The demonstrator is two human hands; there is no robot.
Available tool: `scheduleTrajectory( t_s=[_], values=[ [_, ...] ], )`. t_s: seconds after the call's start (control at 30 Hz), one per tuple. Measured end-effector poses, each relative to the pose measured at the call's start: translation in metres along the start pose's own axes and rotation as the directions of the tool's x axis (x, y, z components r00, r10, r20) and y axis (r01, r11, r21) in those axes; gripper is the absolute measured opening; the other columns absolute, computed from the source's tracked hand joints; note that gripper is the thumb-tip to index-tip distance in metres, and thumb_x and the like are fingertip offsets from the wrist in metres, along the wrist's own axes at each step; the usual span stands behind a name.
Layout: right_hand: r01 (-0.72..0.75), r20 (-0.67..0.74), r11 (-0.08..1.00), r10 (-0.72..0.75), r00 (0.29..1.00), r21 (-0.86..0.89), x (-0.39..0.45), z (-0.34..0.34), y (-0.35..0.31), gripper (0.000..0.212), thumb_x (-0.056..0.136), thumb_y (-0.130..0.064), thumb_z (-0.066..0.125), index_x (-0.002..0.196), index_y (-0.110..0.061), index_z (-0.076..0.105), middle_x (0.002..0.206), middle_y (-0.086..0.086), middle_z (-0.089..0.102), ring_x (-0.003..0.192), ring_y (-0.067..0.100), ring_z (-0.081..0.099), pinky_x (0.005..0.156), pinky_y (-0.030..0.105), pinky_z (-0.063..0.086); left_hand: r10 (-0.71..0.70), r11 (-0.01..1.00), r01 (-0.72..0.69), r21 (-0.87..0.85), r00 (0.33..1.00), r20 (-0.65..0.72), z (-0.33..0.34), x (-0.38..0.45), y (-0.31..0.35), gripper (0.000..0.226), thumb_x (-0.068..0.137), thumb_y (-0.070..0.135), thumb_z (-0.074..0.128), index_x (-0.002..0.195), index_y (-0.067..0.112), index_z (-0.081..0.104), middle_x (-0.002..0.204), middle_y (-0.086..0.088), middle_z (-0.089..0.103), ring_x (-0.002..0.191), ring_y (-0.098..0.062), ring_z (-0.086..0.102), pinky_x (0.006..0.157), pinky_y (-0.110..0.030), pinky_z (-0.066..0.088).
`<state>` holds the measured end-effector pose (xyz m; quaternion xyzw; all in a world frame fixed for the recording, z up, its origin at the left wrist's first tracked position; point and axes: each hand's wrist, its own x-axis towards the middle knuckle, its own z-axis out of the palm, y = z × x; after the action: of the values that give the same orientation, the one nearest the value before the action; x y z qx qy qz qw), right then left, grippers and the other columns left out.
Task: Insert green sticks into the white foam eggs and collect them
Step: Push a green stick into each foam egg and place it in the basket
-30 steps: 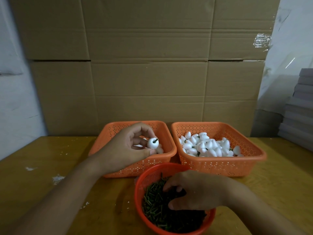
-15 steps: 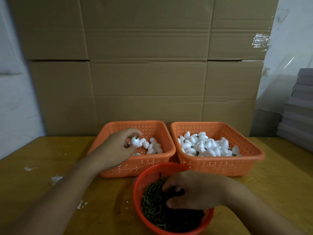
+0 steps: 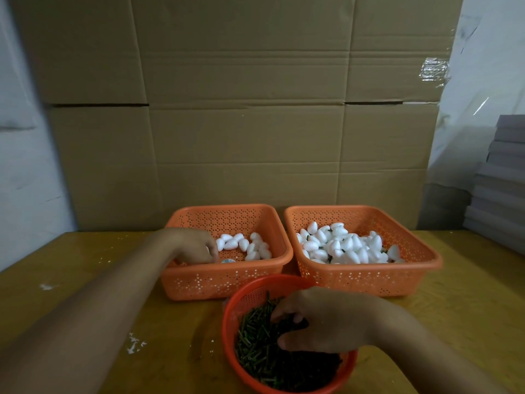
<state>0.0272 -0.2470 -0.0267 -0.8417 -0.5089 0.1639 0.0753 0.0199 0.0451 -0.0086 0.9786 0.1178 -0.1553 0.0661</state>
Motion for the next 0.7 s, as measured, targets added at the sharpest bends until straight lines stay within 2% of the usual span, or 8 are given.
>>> scheduleTrajectory(
  t_s=[0.1, 0.23, 0.37, 0.43, 0.57, 0.7],
  values=[
    [0.001, 0.014, 1.000, -0.001, 1.000, 0.002, -0.0004, -0.0007, 0.0002, 0.050, 0.096, -0.049, 0.058, 0.142, -0.033, 0.051, 0.136, -0.006, 0.057, 0.123, 0.010, 0.053, 0.095, 0.026, 0.044, 0.020, 1.000, -0.021, 0.009, 0.997, 0.073, -0.0020, -0.0010, 0.0040, 0.019, 0.099, 0.035, 0.054, 0.098, 0.043, 0.071, 0.123, 0.011, 0.063, 0.114, -0.014, 0.060, 0.102, -0.043, 0.051],
    [-0.003, 0.015, 1.000, 0.003, 1.000, -0.003, 0.0000, -0.0001, 0.0005, 0.050, 0.095, -0.050, 0.058, 0.142, -0.032, 0.051, 0.137, -0.006, 0.056, 0.124, 0.012, 0.053, 0.098, 0.030, 0.045, 0.017, 0.999, -0.023, 0.037, 0.988, 0.155, -0.0022, -0.0006, 0.0071, 0.018, 0.098, 0.036, 0.058, 0.108, 0.038, 0.072, 0.132, 0.009, 0.062, 0.124, -0.015, 0.056, 0.107, -0.042, 0.047],
    [0.001, 0.007, 1.000, -0.001, 1.000, -0.011, 0.0014, 0.0009, 0.0019, 0.050, 0.095, -0.050, 0.058, 0.142, -0.033, 0.051, 0.138, -0.006, 0.056, 0.124, 0.012, 0.053, 0.095, 0.027, 0.043, -0.007, 0.990, -0.017, 0.137, 0.984, 0.177, -0.0007, 0.0047, 0.0071, 0.026, 0.095, 0.032, 0.061, 0.119, 0.039, 0.069, 0.158, 0.003, 0.039, 0.146, -0.022, 0.033, 0.116, -0.045, 0.035],
    [0.000, -0.003, 1.000, 0.000, 1.000, -0.017, 0.0022, 0.0020, 0.0025, 0.050, 0.095, -0.050, 0.058, 0.141, -0.032, 0.052, 0.137, -0.006, 0.057, 0.124, 0.012, 0.054, 0.093, 0.025, 0.042, -0.018, 0.986, -0.014, 0.169, 0.982, 0.186, 0.0002, 0.0068, 0.0066, 0.030, 0.095, 0.030, 0.060, 0.123, 0.039, 0.067, 0.162, 0.000, 0.033, 0.148, -0.023, 0.029, 0.118, -0.047, 0.032],
    [0.003, -0.008, 1.000, -0.003, 1.000, -0.014, 0.0028, 0.0027, 0.0036, 0.050, 0.094, -0.050, 0.059, 0.141, -0.032, 0.052, 0.136, -0.006, 0.058, 0.122, 0.011, 0.054, 0.091, 0.024, 0.041, -0.039, 0.978, -0.003, 0.209, 0.980, 0.198, -0.0018, 0.0075, 0.0072, 0.035, 0.097, 0.027, 0.057, 0.131, 0.035, 0.065, 0.162, 0.001, 0.032, 0.148, -0.023, 0.030, 0.119, -0.046, 0.032],
    [-0.003, 0.001, 1.000, 0.003, 1.000, -0.004, 0.0027, 0.0018, 0.0038, 0.050, 0.094, -0.050, 0.058, 0.141, -0.033, 0.052, 0.135, -0.006, 0.058, 0.122, 0.011, 0.054, 0.091, 0.026, 0.043, -0.068, 0.962, 0.008, 0.273, 0.975, 0.211, -0.0033, 0.0060, 0.0081, 0.037, 0.099, 0.032, 0.054, 0.136, 0.036, 0.060, 0.169, -0.001, 0.011, 0.153, -0.023, 0.018, 0.121, -0.043, 0.027]
  ],
)
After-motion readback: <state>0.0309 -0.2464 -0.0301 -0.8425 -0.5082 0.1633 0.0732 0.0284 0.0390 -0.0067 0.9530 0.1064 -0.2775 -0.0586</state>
